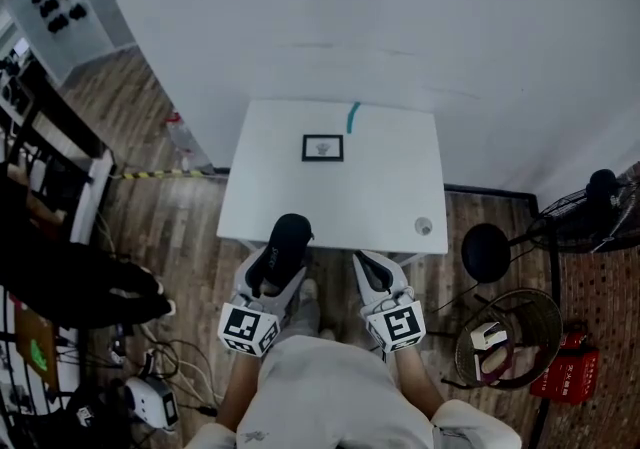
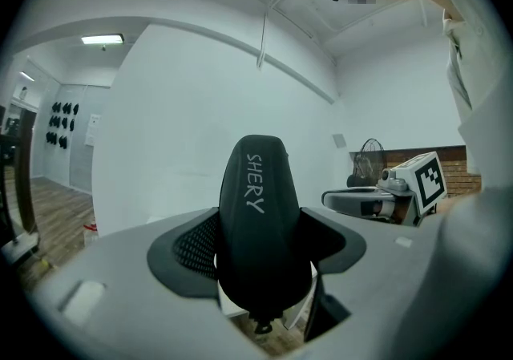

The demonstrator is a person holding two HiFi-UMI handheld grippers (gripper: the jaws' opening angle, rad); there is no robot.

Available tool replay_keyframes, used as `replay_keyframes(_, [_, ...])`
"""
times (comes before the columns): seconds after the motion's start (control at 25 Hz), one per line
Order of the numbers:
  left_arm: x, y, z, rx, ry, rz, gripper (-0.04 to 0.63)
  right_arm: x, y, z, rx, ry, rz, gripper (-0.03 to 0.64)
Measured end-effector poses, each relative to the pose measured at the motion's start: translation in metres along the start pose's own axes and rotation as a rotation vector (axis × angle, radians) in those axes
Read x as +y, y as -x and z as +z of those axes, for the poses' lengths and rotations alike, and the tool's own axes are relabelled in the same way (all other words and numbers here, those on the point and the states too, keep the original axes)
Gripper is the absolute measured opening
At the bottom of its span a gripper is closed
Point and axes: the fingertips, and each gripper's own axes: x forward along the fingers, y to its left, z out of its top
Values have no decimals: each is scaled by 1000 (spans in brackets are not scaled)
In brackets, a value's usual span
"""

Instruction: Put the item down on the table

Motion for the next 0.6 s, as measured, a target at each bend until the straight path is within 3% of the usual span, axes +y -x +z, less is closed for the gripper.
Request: replay_keyframes(0.6, [78,-80,21,-10,10,-76,331,-43,-93,14,19,18,-73,5])
